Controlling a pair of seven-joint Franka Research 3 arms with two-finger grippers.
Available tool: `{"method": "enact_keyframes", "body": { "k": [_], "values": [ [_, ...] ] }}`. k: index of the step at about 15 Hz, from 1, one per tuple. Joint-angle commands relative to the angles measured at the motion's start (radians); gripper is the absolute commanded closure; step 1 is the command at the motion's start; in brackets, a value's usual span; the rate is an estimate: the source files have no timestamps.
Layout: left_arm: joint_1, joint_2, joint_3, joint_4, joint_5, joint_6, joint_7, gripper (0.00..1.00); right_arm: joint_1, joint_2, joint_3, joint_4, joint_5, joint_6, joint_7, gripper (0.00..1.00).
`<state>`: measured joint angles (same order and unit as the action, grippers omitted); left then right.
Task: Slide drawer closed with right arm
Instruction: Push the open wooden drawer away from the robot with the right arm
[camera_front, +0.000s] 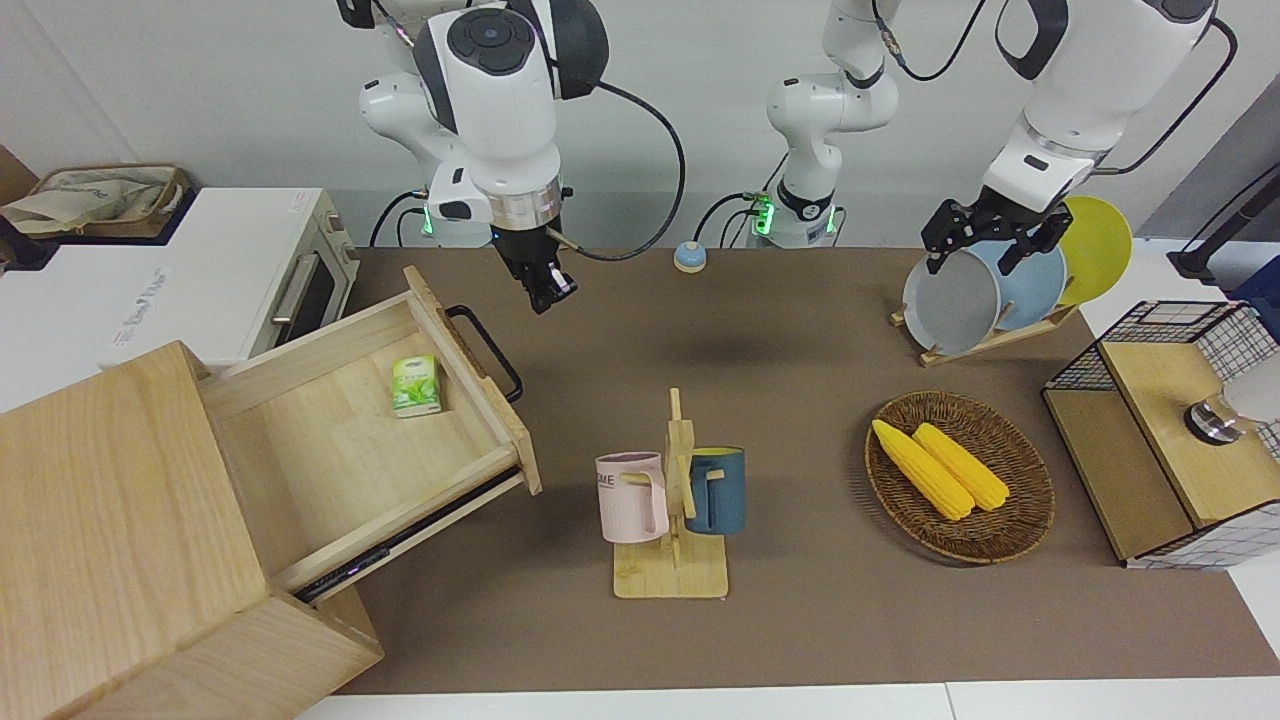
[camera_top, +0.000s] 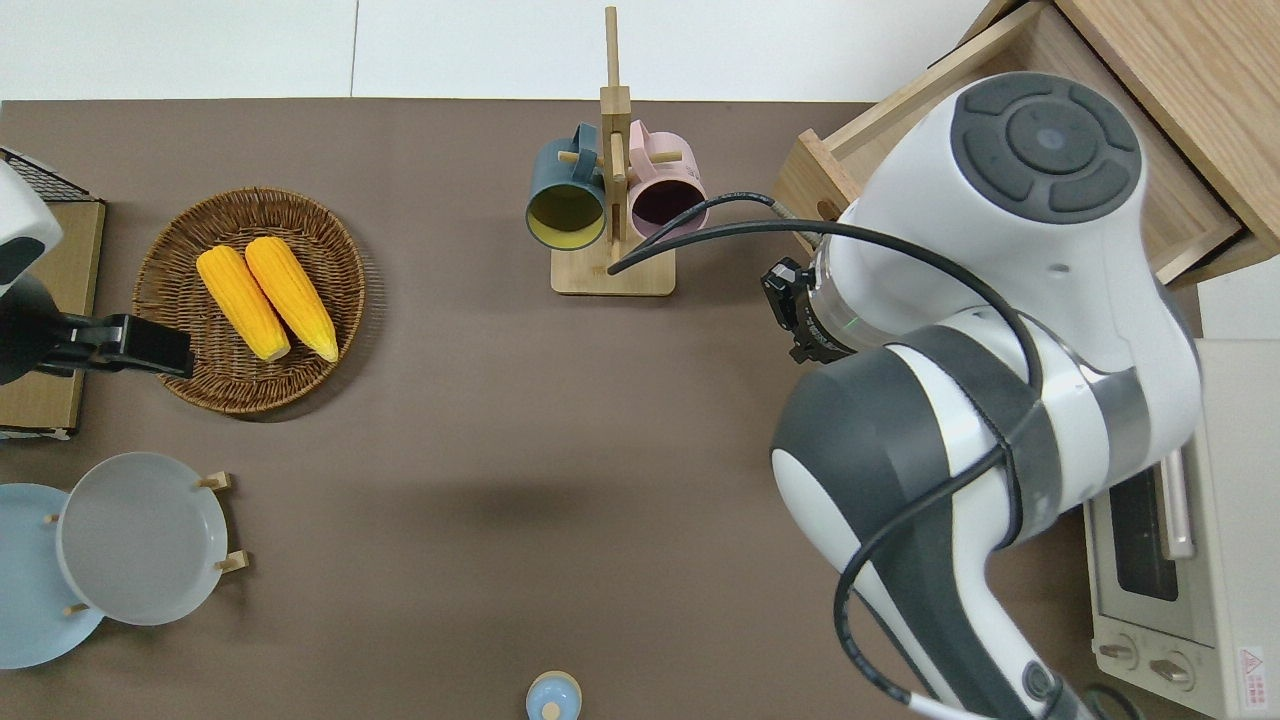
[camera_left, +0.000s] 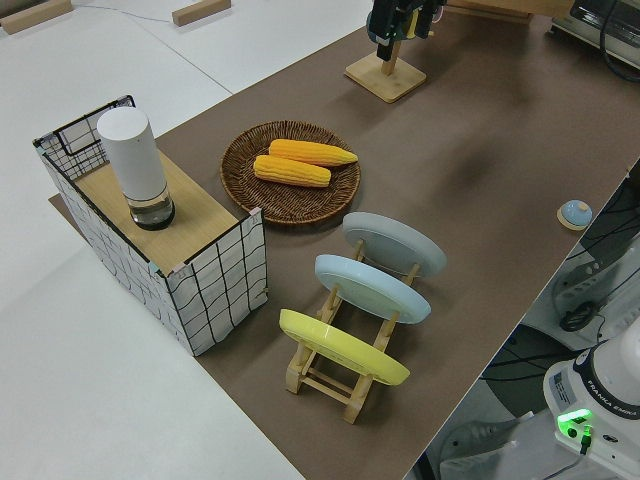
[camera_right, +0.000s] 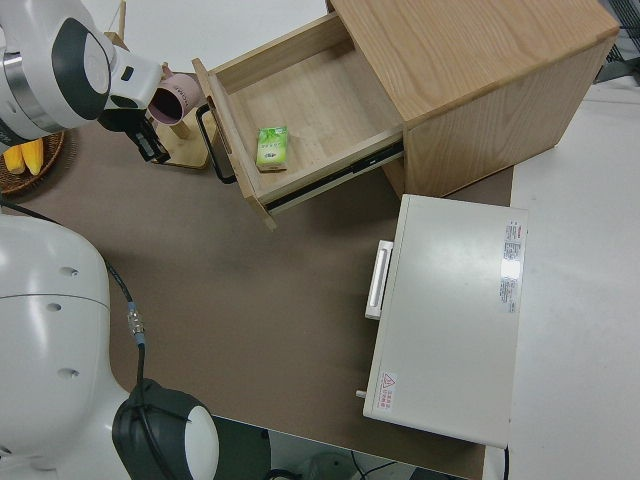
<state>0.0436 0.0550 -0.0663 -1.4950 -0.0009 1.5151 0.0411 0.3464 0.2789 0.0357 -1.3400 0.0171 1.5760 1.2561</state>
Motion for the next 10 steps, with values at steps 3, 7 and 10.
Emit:
{"method": "enact_keyframes", "body": {
  "k": [3,7,10],
  "values": [
    [-0.007,-0.004,0.000,0.010,0.018,-0.018,-0.010,0.01,-0.026,0.060,-0.008,-0.019,0.023,0.047,0.028,1.000],
    [-0.007,-0.004,0.000,0.009,0.018,-0.018,-0.010,0.01,-0.062,0.109,-0.008,-0.019,0.012,0.070,0.017,1.000],
    [-0.007,-0.004,0.000,0.009,0.018,-0.018,-0.010,0.01,-0.098,0.137,-0.007,-0.010,0.009,0.104,0.003,1.000]
  ]
}}
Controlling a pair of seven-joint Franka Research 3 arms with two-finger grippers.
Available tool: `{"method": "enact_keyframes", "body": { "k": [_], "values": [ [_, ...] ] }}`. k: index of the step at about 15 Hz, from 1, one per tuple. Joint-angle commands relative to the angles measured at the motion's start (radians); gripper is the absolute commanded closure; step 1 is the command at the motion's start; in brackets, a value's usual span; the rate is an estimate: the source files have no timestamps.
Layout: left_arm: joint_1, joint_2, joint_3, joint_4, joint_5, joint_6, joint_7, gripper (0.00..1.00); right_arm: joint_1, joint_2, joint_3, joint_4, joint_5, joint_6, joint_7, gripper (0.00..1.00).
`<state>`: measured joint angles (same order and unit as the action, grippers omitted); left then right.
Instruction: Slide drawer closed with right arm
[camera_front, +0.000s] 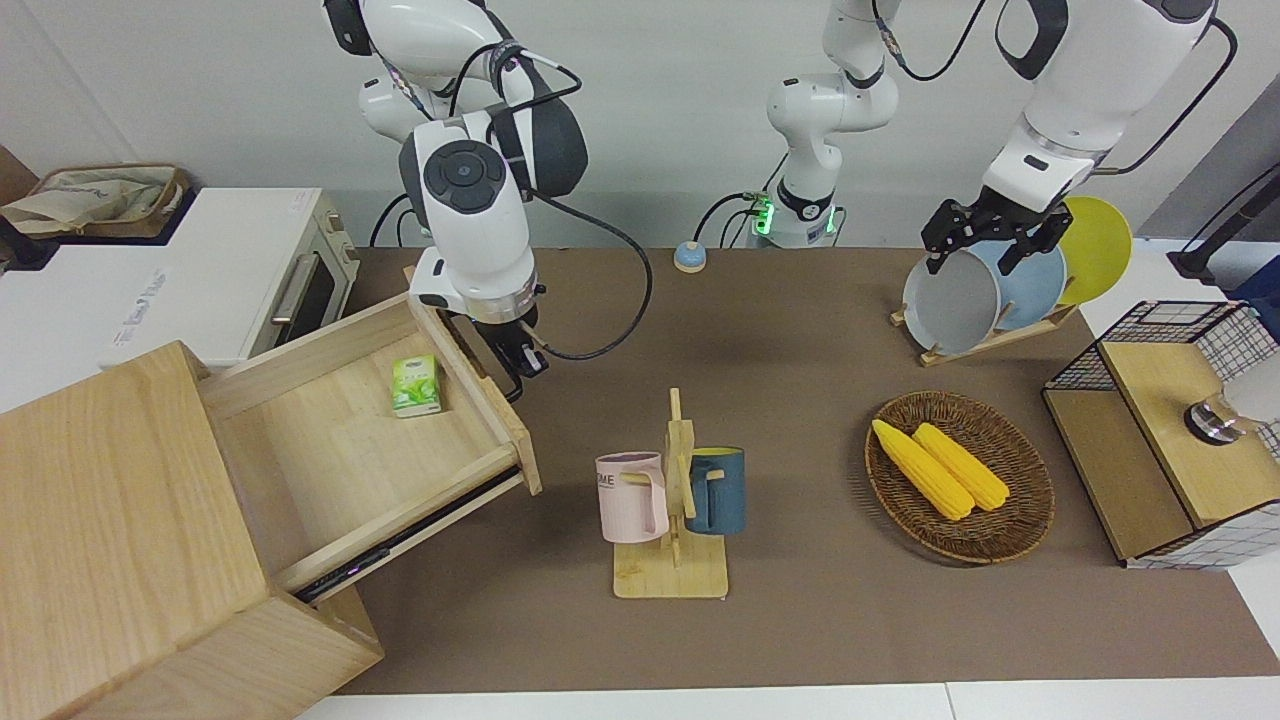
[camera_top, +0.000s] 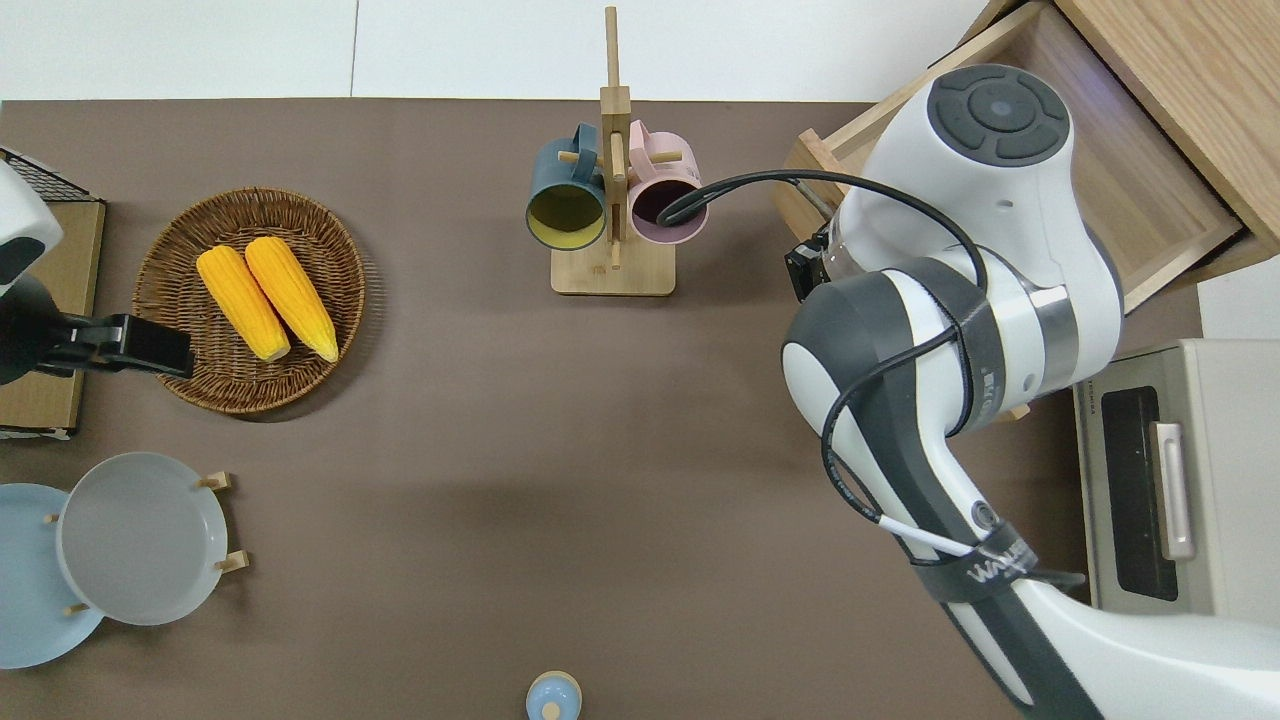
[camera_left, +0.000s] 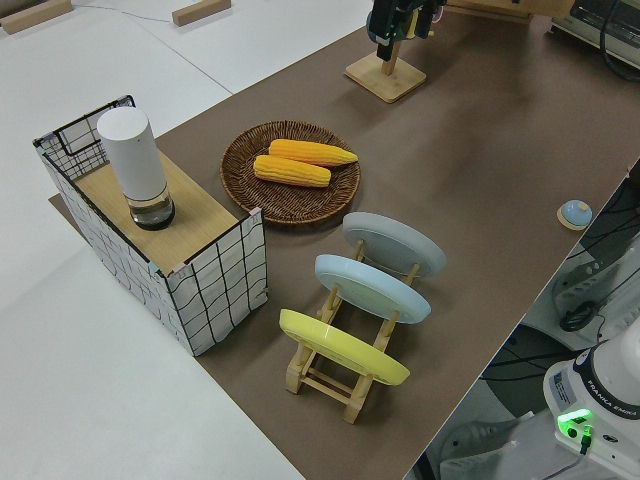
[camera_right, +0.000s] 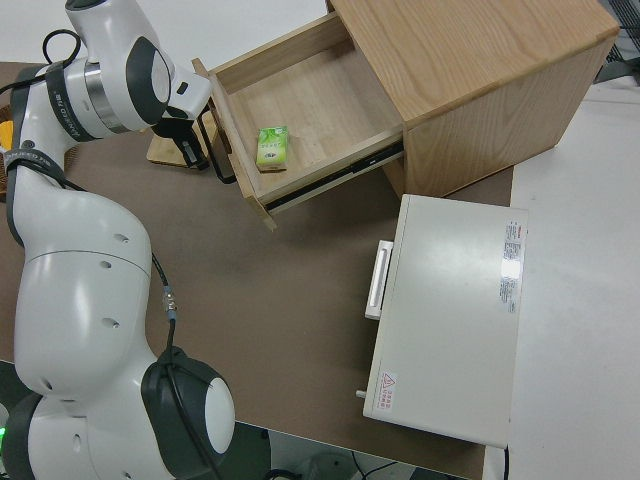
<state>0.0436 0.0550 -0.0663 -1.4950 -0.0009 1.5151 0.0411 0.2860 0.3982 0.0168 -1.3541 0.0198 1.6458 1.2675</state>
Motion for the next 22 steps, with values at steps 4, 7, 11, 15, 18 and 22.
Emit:
{"method": "enact_keyframes", "body": {
  "k": [4,7,11,15,18,22],
  "values": [
    [-0.007,-0.003,0.000,0.010,0.018,-0.018,-0.010,0.01,-0.120,0.040,0.028,0.024,-0.001,0.062,-0.072,1.000],
    [-0.007,-0.004,0.000,0.009,0.018,-0.018,-0.010,0.01,-0.185,0.056,0.028,0.047,-0.001,0.060,-0.134,1.000],
    [-0.007,-0.004,0.000,0.009,0.018,-0.018,-0.010,0.01,-0.266,0.067,0.029,0.055,-0.024,0.060,-0.244,1.000],
    [-0.007,-0.004,0.000,0.010,0.018,-0.018,-0.010,0.01,-0.320,0.109,0.026,0.121,-0.029,0.055,-0.289,1.000],
    [-0.007,-0.004,0.000,0.009,0.018,-0.018,-0.010,0.01,-0.363,0.126,0.028,0.144,-0.031,0.054,-0.339,1.000],
    [-0.007,-0.004,0.000,0.010,0.018,-0.018,-0.010,0.01,-0.393,0.128,0.026,0.147,-0.031,0.058,-0.393,1.000]
  ]
}}
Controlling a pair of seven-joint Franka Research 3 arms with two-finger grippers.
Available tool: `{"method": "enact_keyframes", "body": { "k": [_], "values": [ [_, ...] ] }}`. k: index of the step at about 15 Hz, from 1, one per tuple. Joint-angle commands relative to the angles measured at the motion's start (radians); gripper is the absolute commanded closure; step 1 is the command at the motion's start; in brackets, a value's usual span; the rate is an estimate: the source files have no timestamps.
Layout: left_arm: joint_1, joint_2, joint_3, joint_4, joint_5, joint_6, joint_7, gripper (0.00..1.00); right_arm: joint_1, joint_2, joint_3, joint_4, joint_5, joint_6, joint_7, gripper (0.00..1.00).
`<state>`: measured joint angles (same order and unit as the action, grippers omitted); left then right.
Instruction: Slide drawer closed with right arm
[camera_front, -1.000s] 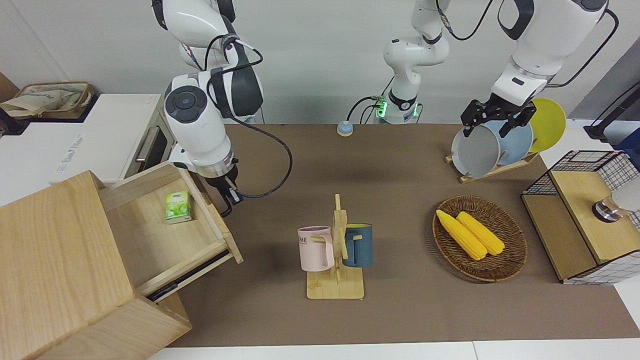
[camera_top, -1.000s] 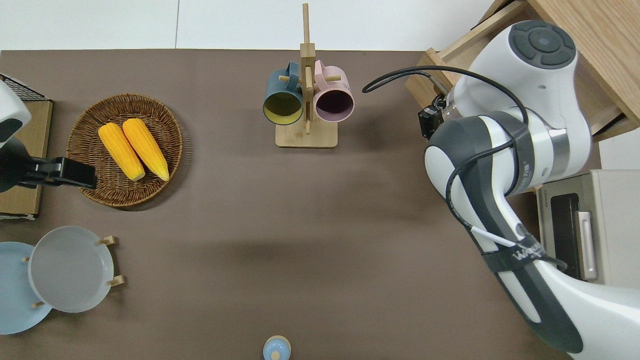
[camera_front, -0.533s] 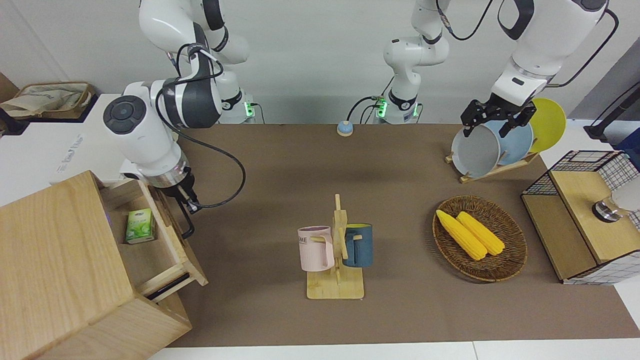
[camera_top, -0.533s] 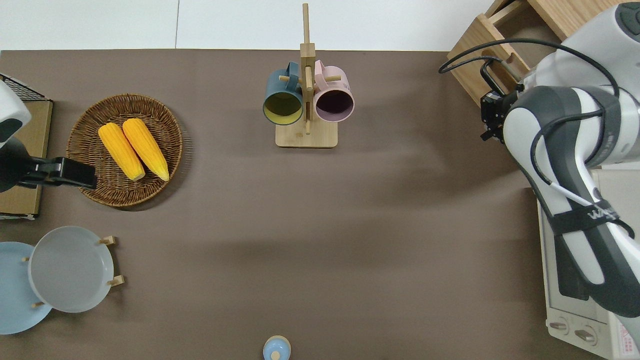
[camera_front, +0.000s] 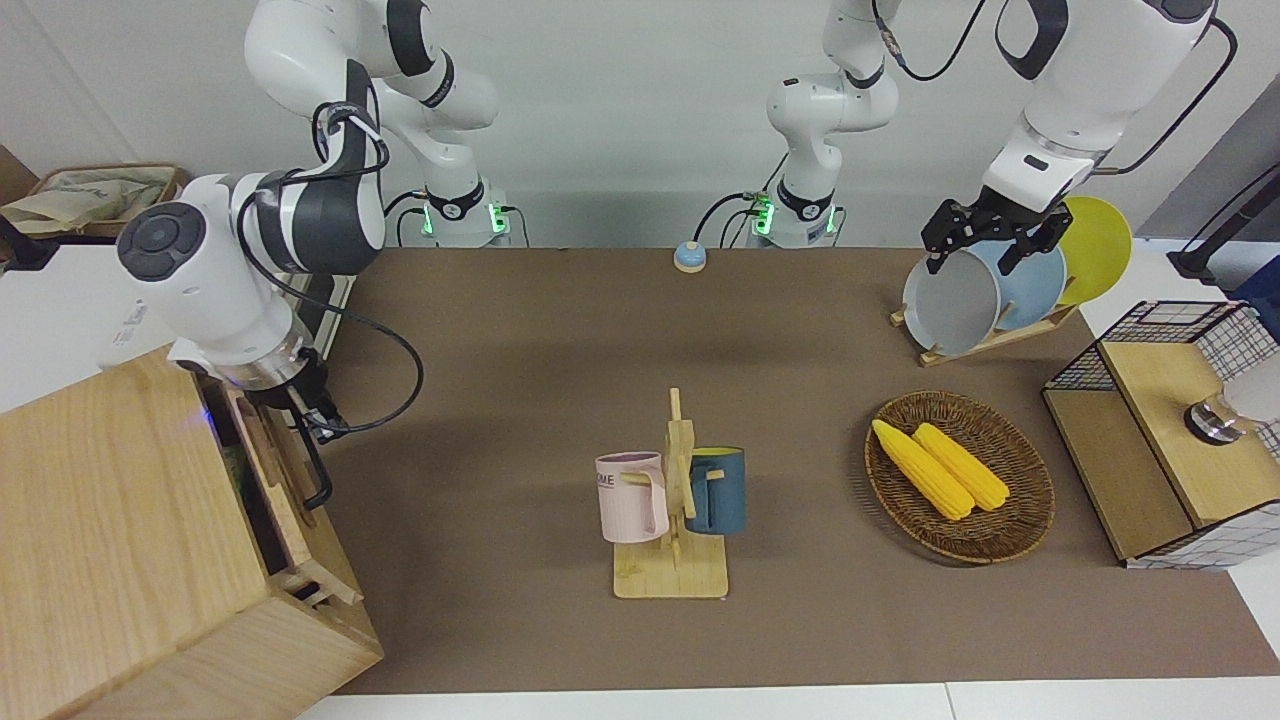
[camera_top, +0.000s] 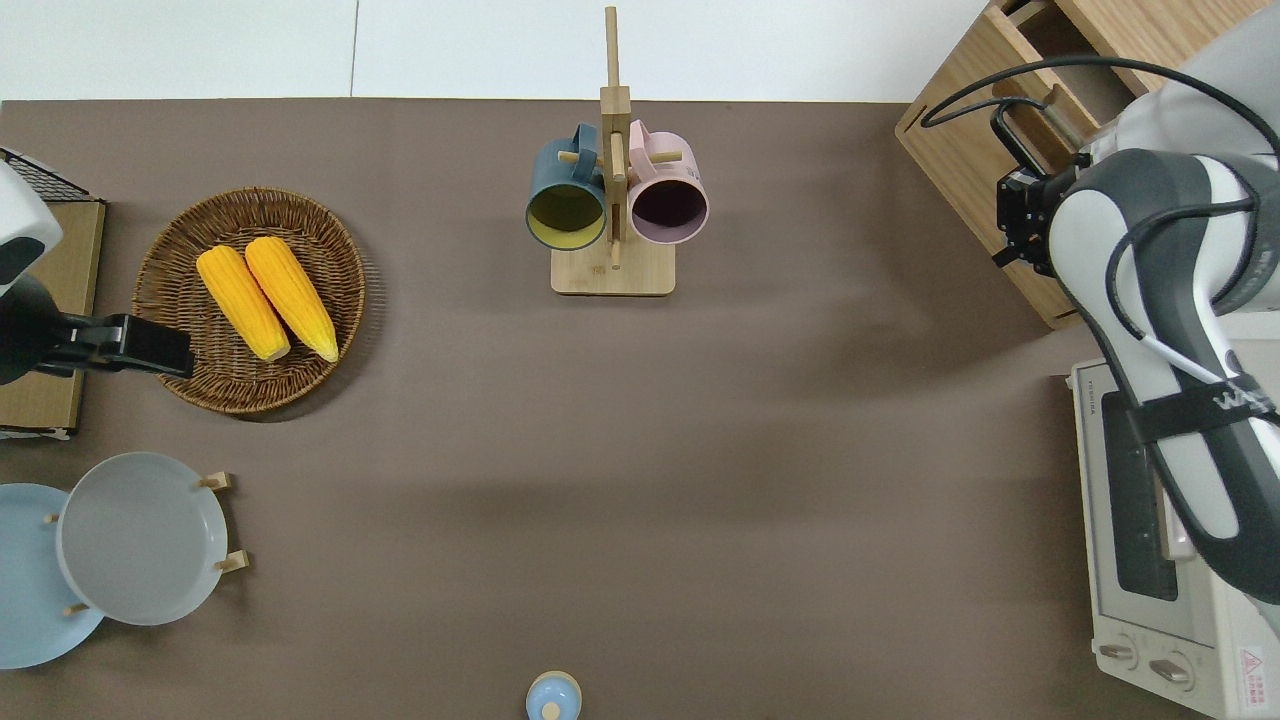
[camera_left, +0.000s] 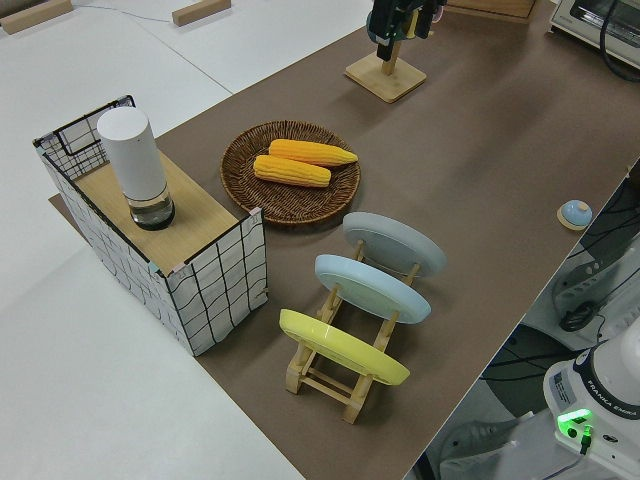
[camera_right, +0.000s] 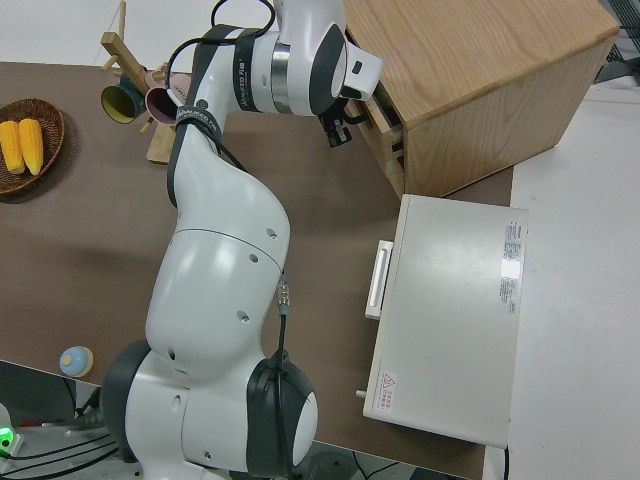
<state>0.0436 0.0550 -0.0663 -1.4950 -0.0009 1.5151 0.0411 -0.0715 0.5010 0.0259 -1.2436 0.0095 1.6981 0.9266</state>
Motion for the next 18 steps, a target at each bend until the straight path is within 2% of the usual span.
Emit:
{"method": "enact_keyframes", "body": {
  "k": [1,4,9,12,18],
  "values": [
    [-0.007,-0.003,0.000,0.010,0.018,-0.018,-0.010,0.01,-0.045,0.025,0.017,0.038,-0.020,0.008,-0.061,1.000],
    [-0.007,-0.004,0.000,0.009,0.018,-0.018,-0.010,0.01,-0.071,0.039,0.017,0.067,-0.020,-0.001,-0.106,1.000],
    [-0.007,-0.003,0.000,0.009,0.018,-0.018,-0.010,0.01,-0.083,0.040,0.019,0.070,-0.020,-0.001,-0.132,1.000],
    [-0.007,-0.004,0.000,0.009,0.018,-0.018,-0.010,0.01,-0.053,0.039,0.020,0.069,-0.029,-0.001,-0.130,1.000],
    [-0.007,-0.004,0.000,0.009,0.018,-0.018,-0.010,0.01,0.053,0.027,0.022,0.064,-0.046,-0.008,-0.130,1.000]
  ]
}}
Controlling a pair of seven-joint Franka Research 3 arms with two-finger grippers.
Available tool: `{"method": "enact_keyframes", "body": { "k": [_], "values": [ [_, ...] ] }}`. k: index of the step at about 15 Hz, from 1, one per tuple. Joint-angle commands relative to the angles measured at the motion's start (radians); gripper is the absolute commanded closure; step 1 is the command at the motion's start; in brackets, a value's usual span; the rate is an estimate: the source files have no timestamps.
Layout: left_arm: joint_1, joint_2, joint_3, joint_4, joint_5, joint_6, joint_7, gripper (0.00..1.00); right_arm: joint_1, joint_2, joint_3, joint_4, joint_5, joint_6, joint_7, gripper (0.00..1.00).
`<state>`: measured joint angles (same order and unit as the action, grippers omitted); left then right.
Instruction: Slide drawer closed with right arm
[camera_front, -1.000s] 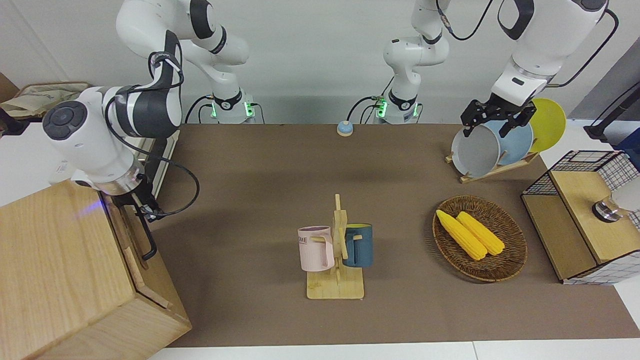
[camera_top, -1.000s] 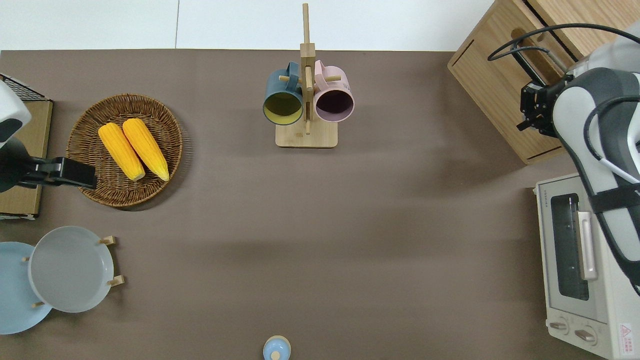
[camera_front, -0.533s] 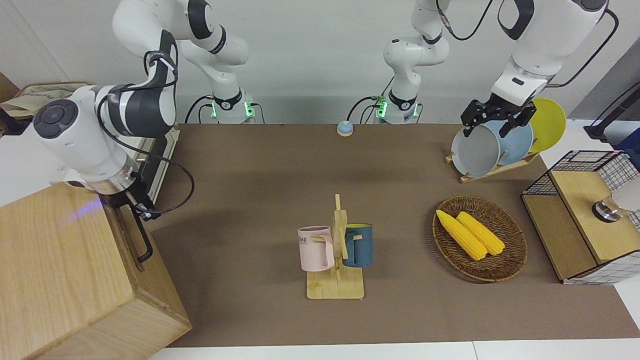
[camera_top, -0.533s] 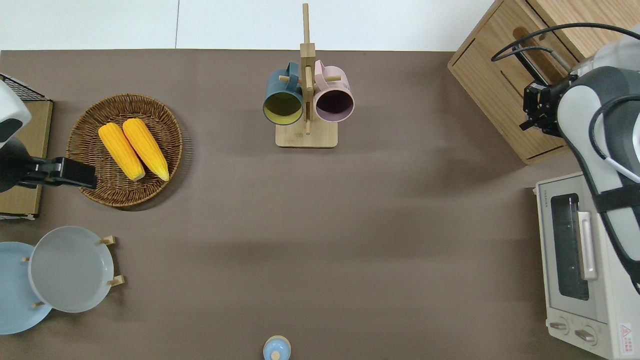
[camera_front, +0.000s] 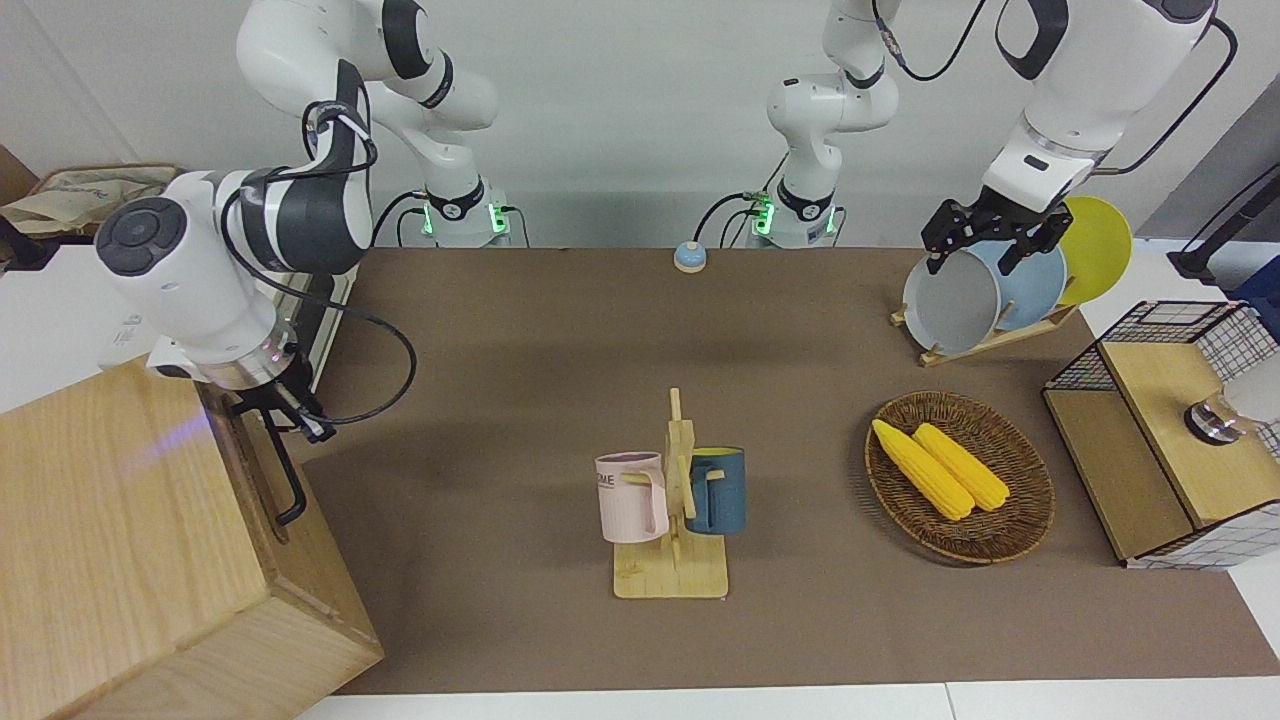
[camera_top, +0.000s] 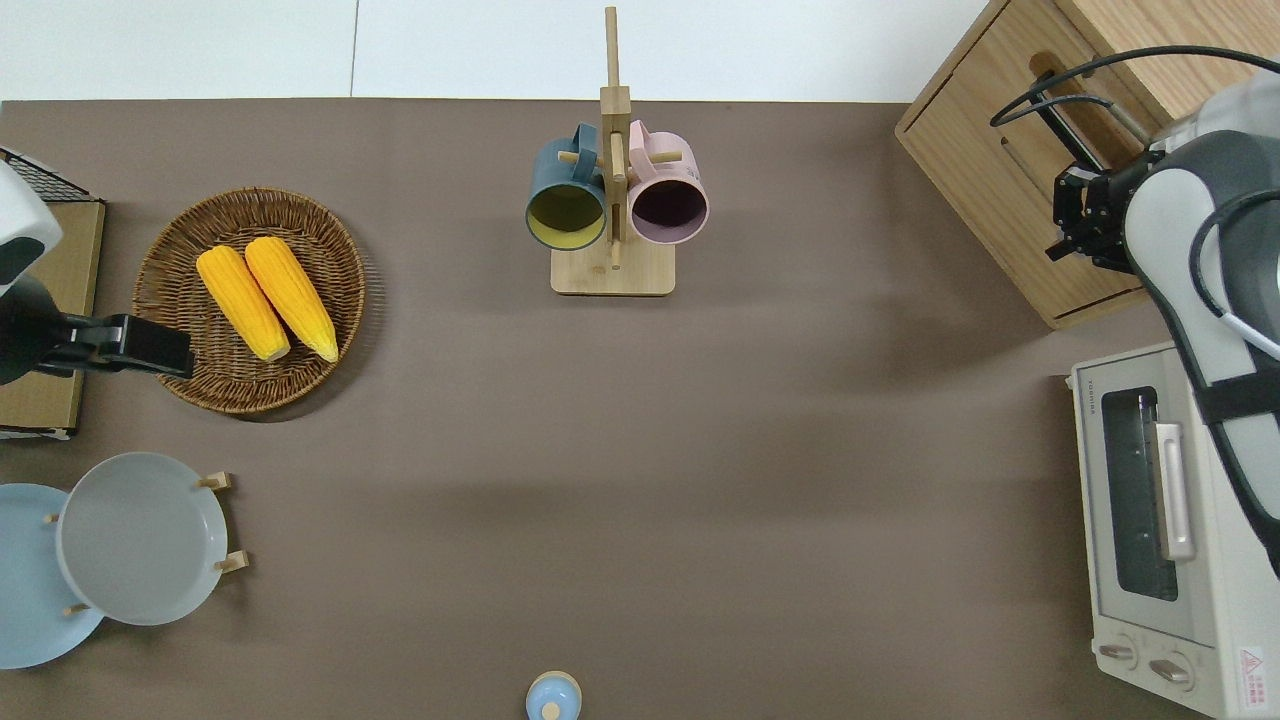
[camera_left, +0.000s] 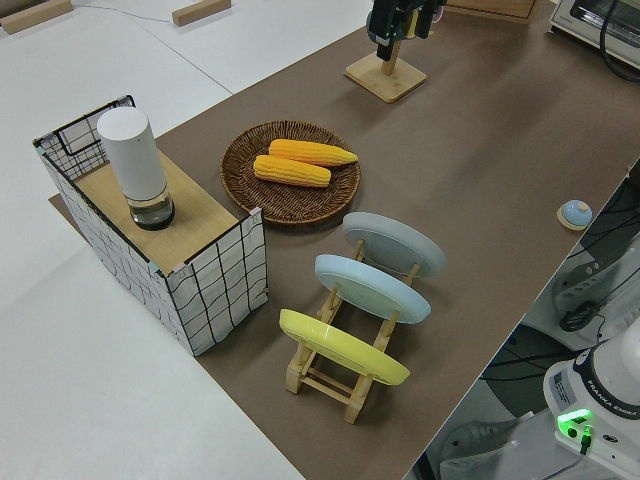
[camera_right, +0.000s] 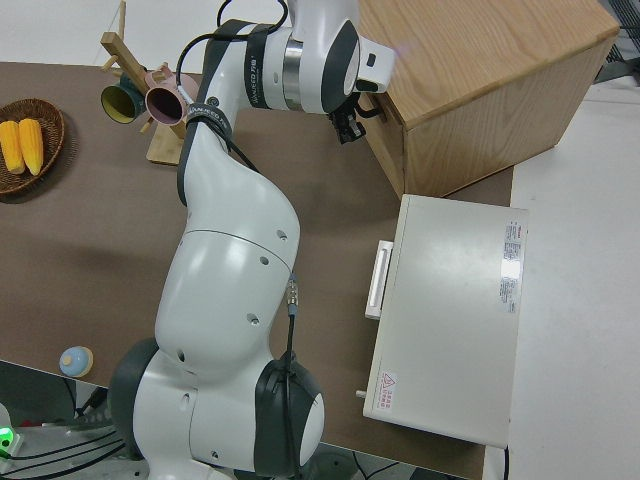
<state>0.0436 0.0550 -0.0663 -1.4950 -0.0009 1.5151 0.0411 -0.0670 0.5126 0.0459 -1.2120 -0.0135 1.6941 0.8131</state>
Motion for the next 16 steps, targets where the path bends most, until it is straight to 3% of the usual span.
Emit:
{"method": "enact_keyframes", "body": {
  "k": [1,3,7,11,16],
  "values": [
    [-0.007,-0.004,0.000,0.010,0.018,-0.018,-0.010,0.01,0.070,0.006,0.000,0.032,-0.023,-0.004,-0.019,1.000],
    [-0.007,-0.004,0.000,0.009,0.018,-0.018,-0.010,0.01,0.111,-0.040,-0.003,0.017,-0.020,-0.007,-0.044,1.000],
    [-0.007,-0.004,0.000,0.010,0.018,-0.018,-0.010,0.01,0.148,-0.175,-0.004,-0.090,-0.017,-0.020,-0.207,1.000],
    [-0.007,-0.004,0.000,0.010,0.018,-0.018,-0.010,0.01,0.147,-0.296,-0.004,-0.155,-0.005,-0.085,-0.405,1.000],
    [-0.007,-0.004,0.000,0.009,0.018,-0.018,-0.010,0.01,0.134,-0.442,-0.006,-0.288,-0.005,-0.097,-0.607,1.000]
  ]
}}
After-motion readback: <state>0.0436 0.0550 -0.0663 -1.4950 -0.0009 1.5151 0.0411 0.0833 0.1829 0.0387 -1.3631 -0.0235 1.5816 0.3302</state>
